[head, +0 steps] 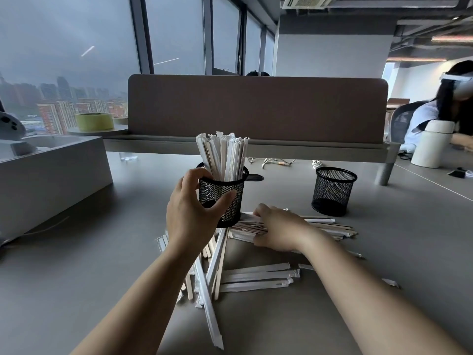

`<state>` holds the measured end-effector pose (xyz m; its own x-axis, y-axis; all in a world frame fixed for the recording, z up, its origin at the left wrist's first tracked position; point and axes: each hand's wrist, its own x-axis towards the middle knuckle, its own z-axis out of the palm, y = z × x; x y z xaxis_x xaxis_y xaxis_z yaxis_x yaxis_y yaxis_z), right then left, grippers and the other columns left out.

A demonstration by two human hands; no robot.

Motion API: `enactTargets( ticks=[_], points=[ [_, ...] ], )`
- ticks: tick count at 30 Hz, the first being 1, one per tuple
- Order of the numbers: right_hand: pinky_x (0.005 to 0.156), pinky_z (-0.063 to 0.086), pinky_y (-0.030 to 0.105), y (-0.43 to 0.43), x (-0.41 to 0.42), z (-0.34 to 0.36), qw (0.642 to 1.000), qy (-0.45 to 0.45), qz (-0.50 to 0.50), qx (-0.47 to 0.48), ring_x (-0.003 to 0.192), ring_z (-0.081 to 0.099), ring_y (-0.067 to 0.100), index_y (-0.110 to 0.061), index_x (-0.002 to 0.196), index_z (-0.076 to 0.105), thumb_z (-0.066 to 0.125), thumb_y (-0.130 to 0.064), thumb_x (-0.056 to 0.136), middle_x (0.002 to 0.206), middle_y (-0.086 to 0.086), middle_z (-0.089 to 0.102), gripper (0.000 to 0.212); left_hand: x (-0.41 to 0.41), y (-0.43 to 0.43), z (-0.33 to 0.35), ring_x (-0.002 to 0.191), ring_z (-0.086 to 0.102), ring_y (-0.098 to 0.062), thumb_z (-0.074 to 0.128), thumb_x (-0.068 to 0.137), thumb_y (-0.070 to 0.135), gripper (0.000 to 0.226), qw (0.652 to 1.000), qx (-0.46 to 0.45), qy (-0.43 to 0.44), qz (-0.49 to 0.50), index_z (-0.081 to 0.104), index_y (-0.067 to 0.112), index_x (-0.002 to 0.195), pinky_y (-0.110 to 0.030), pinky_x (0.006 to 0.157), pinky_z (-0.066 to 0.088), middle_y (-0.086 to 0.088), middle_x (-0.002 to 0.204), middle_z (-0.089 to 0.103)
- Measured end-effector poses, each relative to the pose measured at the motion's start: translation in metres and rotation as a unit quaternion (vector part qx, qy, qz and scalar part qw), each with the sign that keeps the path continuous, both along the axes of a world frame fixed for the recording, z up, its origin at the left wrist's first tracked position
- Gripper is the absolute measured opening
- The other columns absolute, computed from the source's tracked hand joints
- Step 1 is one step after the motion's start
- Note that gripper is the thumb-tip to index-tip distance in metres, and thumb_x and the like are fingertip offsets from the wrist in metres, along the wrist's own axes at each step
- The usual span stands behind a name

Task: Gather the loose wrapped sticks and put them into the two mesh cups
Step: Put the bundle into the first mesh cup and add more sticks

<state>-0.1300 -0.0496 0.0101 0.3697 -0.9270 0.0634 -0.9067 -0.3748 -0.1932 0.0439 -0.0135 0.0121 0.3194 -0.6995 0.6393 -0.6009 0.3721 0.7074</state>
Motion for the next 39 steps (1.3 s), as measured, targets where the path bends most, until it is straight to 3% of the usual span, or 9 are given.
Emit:
enactTargets(
  ticks=[2,8,15,23,28,32,35,38,39],
  points=[
    [0.081,0.038,0.031,-0.002,-0.002,0.0,1.0,-0.015,-0.005,-0.004,0.115,0.052,0.027,-0.018,0.128,0.041,0.064,-0.037,0.081,0.132,0.008,0.053,0.056,0.001,0.0,0.0,0.106,0.059,-0.014,0.078,0.069,0.043,0.042,1.0,-0.003,0.005,0.005,0.043,0.043,0.093,-0.037,0.081,0.049,0.017,0.107,0.059],
    [0.095,0.042,0.034,-0.009,-0.007,0.003,0.996,-0.076,-0.01,0.04,0.118,0.051,0.026,-0.016,0.127,0.047,0.076,-0.039,0.075,0.133,0.008,0.053,0.064,0.003,-0.001,0.0,0.104,0.06,-0.015,0.078,0.07,0.041,0.043,1.0,-0.017,0.02,0.018,0.047,0.037,0.099,-0.04,0.082,0.05,0.014,0.108,0.061],
    [0.093,0.039,0.029,-0.009,-0.013,0.005,0.99,-0.121,-0.017,0.069,0.122,0.048,0.021,-0.019,0.127,0.049,0.08,-0.048,0.067,0.137,0.002,0.049,0.073,0.003,0.0,0.0,0.105,0.06,-0.016,0.075,0.068,0.045,0.045,1.0,-0.017,0.017,0.009,0.047,0.037,0.102,-0.044,0.083,0.051,0.012,0.111,0.062],
    [0.087,0.034,0.023,-0.007,-0.019,0.01,0.987,-0.132,-0.019,0.088,0.12,0.048,0.018,-0.017,0.132,0.047,0.07,-0.05,0.078,0.142,0.003,0.047,0.068,0.004,-0.002,0.0,0.105,0.06,-0.016,0.076,0.068,0.045,0.045,1.0,-0.019,0.016,0.015,0.048,0.036,0.102,-0.044,0.083,0.05,0.015,0.108,0.06],
    [0.097,0.033,0.024,-0.007,-0.021,0.014,0.988,-0.133,-0.023,0.081,0.132,0.043,0.021,-0.014,0.139,0.042,0.07,-0.041,0.081,0.147,0.005,0.042,0.07,0.005,-0.003,-0.001,0.105,0.06,-0.017,0.078,0.07,0.041,0.044,0.999,-0.02,0.016,0.025,0.048,0.035,0.102,-0.044,0.083,0.05,0.015,0.107,0.06],
    [0.092,0.039,0.027,-0.01,-0.02,0.013,0.986,-0.14,-0.022,0.09,0.12,0.05,0.019,-0.016,0.128,0.049,0.068,-0.038,0.083,0.132,-0.003,0.051,0.053,0.005,-0.003,-0.002,0.104,0.059,-0.016,0.078,0.07,0.041,0.044,0.999,-0.019,0.016,0.03,0.049,0.033,0.103,-0.043,0.083,0.05,0.017,0.105,0.058],
    [0.09,0.042,0.029,-0.01,-0.021,0.013,0.984,-0.139,-0.027,0.104,0.112,0.055,0.02,-0.014,0.128,0.048,0.067,-0.038,0.084,0.13,0.005,0.056,0.053,0.005,-0.003,-0.001,0.104,0.059,-0.016,0.078,0.07,0.04,0.044,0.999,-0.02,0.015,0.032,0.05,0.033,0.103,-0.043,0.083,0.05,0.017,0.105,0.058],
    [0.071,0.045,0.028,-0.008,-0.022,0.014,0.981,-0.139,-0.031,0.135,0.077,0.061,0.017,-0.01,0.122,0.047,0.065,-0.037,0.086,0.1,0.005,0.065,0.048,0.005,-0.003,-0.002,0.103,0.059,-0.017,0.078,0.07,0.04,0.044,0.999,-0.02,0.008,0.028,0.048,0.035,0.102,-0.043,0.083,0.05,0.016,0.104,0.057],
    [0.072,0.045,0.028,-0.008,-0.023,0.015,0.982,-0.13,-0.032,0.134,0.078,0.06,0.017,-0.01,0.122,0.047,0.066,-0.038,0.085,0.099,0.004,0.064,0.05,0.005,-0.003,-0.002,0.103,0.059,-0.018,0.078,0.07,0.04,0.044,0.999,-0.02,0.007,0.028,0.048,0.035,0.103,-0.044,0.083,0.05,0.016,0.104,0.056]
  ],
)
